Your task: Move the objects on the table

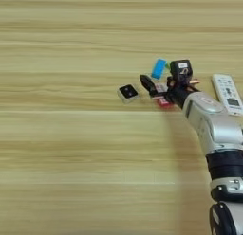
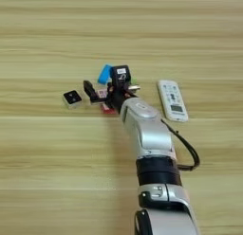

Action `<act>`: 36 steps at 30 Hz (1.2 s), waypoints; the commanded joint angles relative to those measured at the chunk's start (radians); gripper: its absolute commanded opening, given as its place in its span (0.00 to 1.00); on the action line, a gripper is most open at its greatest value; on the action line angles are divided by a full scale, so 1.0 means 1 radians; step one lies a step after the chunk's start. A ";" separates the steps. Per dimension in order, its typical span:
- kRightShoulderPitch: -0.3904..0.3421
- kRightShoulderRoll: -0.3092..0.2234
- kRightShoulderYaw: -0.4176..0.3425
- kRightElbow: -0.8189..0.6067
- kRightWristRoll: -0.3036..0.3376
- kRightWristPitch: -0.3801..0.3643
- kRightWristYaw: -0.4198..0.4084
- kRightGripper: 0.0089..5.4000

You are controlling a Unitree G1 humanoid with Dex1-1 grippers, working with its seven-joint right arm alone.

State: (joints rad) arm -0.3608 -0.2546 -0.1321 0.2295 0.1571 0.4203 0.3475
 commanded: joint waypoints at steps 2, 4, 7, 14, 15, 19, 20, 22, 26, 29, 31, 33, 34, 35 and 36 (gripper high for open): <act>-0.039 -0.009 0.006 -0.105 0.012 -0.028 0.002 1.00; -0.027 -0.005 0.016 -0.134 0.015 -0.017 0.007 1.00; -0.010 0.000 0.037 -0.169 0.016 0.001 0.020 1.00; 0.014 0.004 0.080 -0.204 0.007 0.014 0.040 1.00; 0.015 0.004 0.085 -0.204 0.005 0.015 0.042 1.00; 0.017 0.004 0.103 -0.197 -0.003 0.012 0.044 1.00; 0.017 0.004 0.106 -0.195 -0.005 0.011 0.045 1.00; 0.017 0.004 0.115 -0.191 -0.010 0.009 0.046 1.00; 0.014 0.006 0.131 -0.175 -0.022 0.002 0.049 1.00; 0.010 0.007 0.142 -0.157 -0.025 0.002 0.055 1.00; 0.008 0.008 0.148 -0.149 -0.028 0.001 0.055 1.00; 0.008 0.008 0.157 -0.144 -0.030 0.001 0.057 1.00; 0.007 0.008 0.160 -0.140 -0.030 0.001 0.059 1.00; 0.005 0.008 0.162 -0.135 -0.030 0.001 0.059 1.00; 0.003 0.008 0.162 -0.130 -0.031 0.000 0.059 1.00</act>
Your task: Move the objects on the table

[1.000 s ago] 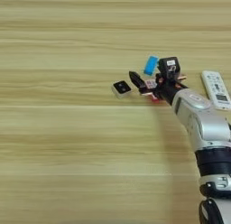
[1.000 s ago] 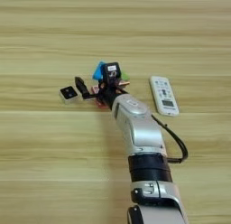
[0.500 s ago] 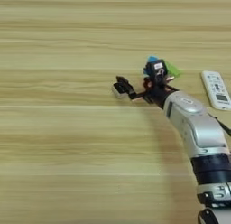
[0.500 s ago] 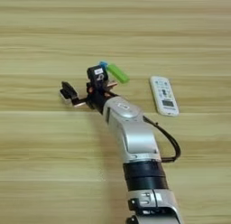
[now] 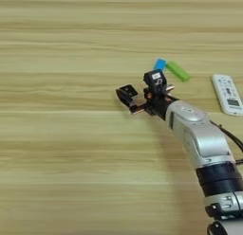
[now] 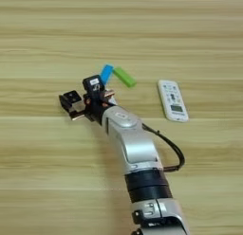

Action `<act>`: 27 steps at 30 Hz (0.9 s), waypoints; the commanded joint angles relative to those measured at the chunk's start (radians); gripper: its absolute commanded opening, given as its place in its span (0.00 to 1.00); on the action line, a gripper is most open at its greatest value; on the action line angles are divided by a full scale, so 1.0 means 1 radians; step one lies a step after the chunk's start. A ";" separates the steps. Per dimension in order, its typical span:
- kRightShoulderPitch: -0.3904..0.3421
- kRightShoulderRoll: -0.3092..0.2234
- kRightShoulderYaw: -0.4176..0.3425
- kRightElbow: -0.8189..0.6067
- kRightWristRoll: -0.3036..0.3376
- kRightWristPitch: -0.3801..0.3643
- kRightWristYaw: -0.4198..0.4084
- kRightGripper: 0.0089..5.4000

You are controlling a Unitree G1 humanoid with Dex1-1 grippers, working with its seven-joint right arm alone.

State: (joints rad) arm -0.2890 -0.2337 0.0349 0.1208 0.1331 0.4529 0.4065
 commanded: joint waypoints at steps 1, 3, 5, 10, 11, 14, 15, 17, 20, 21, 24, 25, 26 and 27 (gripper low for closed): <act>-0.070 -0.013 -0.005 -0.017 -0.008 -0.033 0.000 1.00; -0.074 -0.013 -0.007 -0.011 -0.007 -0.033 0.000 1.00; -0.077 -0.013 -0.008 -0.003 -0.007 -0.031 0.001 1.00; -0.091 -0.013 -0.004 0.027 -0.016 -0.031 0.007 1.00; -0.093 -0.013 -0.003 0.032 -0.018 -0.032 0.008 1.00; -0.099 -0.013 0.001 0.046 -0.023 -0.034 0.011 1.00; -0.101 -0.013 0.002 0.051 -0.024 -0.034 0.012 1.00; -0.105 -0.013 0.003 0.060 -0.027 -0.036 0.014 1.00; -0.113 -0.013 0.007 0.076 -0.034 -0.038 0.018 1.00; -0.114 -0.013 0.009 0.080 -0.036 -0.039 0.019 1.00; -0.119 -0.013 0.014 0.094 -0.040 -0.041 0.022 1.00; -0.122 -0.013 0.015 0.098 -0.041 -0.040 0.023 1.00; -0.124 -0.013 0.014 0.102 -0.041 -0.040 0.023 1.00; -0.126 -0.013 0.014 0.105 -0.041 -0.041 0.024 1.00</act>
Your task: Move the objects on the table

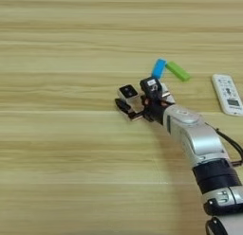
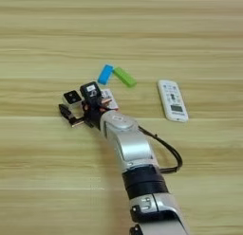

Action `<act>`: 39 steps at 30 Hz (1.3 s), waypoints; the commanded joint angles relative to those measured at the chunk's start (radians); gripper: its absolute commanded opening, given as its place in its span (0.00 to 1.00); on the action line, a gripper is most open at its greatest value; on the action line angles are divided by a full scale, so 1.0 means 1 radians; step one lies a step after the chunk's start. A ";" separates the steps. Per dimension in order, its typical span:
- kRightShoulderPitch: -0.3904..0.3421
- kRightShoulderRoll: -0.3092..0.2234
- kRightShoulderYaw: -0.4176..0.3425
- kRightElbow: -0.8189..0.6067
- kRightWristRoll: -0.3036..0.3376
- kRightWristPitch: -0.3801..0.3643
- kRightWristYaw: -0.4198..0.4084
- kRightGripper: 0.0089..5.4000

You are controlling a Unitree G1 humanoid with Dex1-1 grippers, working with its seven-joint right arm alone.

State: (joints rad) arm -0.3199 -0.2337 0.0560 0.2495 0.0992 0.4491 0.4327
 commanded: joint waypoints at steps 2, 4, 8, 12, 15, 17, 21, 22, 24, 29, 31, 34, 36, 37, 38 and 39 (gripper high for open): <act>-0.100 -0.013 -0.009 -0.014 -0.007 -0.037 -0.001 1.00; -0.106 -0.013 -0.010 -0.004 -0.008 -0.036 0.002 1.00; -0.124 -0.015 -0.014 0.026 -0.005 -0.029 0.008 1.00; -0.135 -0.015 -0.022 0.041 0.006 -0.016 0.016 1.00; -0.138 -0.015 -0.023 0.050 0.006 -0.013 0.016 1.00; -0.140 -0.015 -0.023 0.053 0.005 -0.011 0.017 1.00; -0.141 -0.016 -0.023 0.055 0.004 -0.006 0.019 1.00; -0.141 -0.016 -0.023 0.055 0.004 -0.005 0.019 1.00; -0.141 -0.016 -0.024 0.056 0.004 -0.002 0.020 1.00; -0.141 -0.015 -0.025 0.057 0.002 -0.001 0.023 1.00; -0.141 -0.015 -0.025 0.058 0.002 -0.001 0.024 1.00; -0.141 -0.015 -0.026 0.058 0.004 0.000 0.026 1.00; -0.142 -0.015 -0.026 0.059 0.004 0.001 0.027 1.00; -0.142 -0.015 -0.026 0.060 0.004 0.001 0.027 1.00; -0.142 -0.015 -0.026 0.060 0.003 0.001 0.027 1.00; -0.142 -0.015 -0.026 0.060 0.003 0.001 0.027 1.00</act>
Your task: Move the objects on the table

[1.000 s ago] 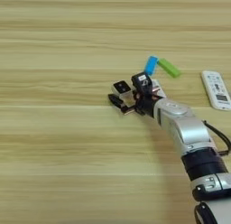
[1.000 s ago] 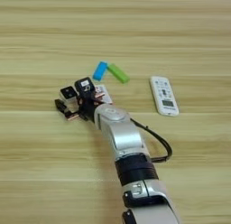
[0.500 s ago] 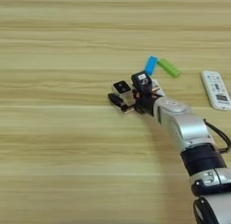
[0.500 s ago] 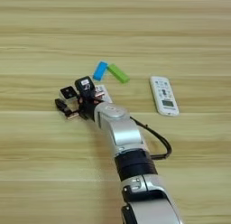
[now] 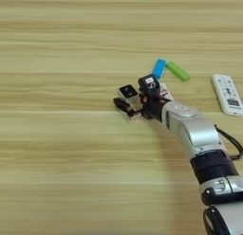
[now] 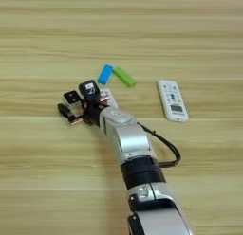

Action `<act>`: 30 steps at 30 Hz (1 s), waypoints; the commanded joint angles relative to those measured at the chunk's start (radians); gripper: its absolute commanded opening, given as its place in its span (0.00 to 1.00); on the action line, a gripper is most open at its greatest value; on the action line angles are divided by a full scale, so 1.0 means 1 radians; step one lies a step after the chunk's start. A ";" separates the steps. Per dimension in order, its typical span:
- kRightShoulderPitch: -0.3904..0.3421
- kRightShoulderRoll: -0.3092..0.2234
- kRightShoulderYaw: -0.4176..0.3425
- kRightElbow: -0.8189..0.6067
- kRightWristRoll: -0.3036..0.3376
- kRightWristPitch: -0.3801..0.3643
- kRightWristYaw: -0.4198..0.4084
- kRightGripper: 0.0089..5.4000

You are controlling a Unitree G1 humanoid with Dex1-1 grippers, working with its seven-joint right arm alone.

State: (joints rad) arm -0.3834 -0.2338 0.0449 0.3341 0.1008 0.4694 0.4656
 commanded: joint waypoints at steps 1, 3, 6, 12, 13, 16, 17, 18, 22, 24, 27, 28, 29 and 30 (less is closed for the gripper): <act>-0.078 -0.015 -0.015 -0.025 0.002 -0.019 -0.005 1.00; -0.077 -0.015 -0.015 -0.026 0.002 -0.019 -0.005 1.00; -0.077 -0.015 -0.014 -0.026 0.001 -0.019 -0.005 0.92; -0.077 -0.016 -0.015 -0.025 0.001 -0.020 -0.004 0.79; -0.077 -0.016 -0.015 -0.024 0.001 -0.020 -0.005 0.78; -0.078 -0.016 -0.015 -0.023 0.001 -0.020 -0.005 0.71; -0.078 -0.016 -0.015 -0.022 0.000 -0.020 -0.005 0.69; -0.078 -0.016 -0.015 -0.022 0.000 -0.021 -0.005 0.66; -0.078 -0.016 -0.015 -0.020 0.000 -0.022 -0.005 0.60; -0.078 -0.016 -0.016 -0.019 0.000 -0.022 -0.005 0.55; -0.079 -0.016 -0.016 -0.019 0.000 -0.022 -0.004 0.51; -0.079 -0.016 -0.017 -0.018 0.000 -0.023 -0.004 0.48; -0.079 -0.016 -0.017 -0.018 0.000 -0.023 -0.004 0.47; -0.079 -0.016 -0.017 -0.017 0.000 -0.023 -0.004 0.46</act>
State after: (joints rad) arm -0.3892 -0.2339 0.0398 0.3480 0.1006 0.4688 0.4658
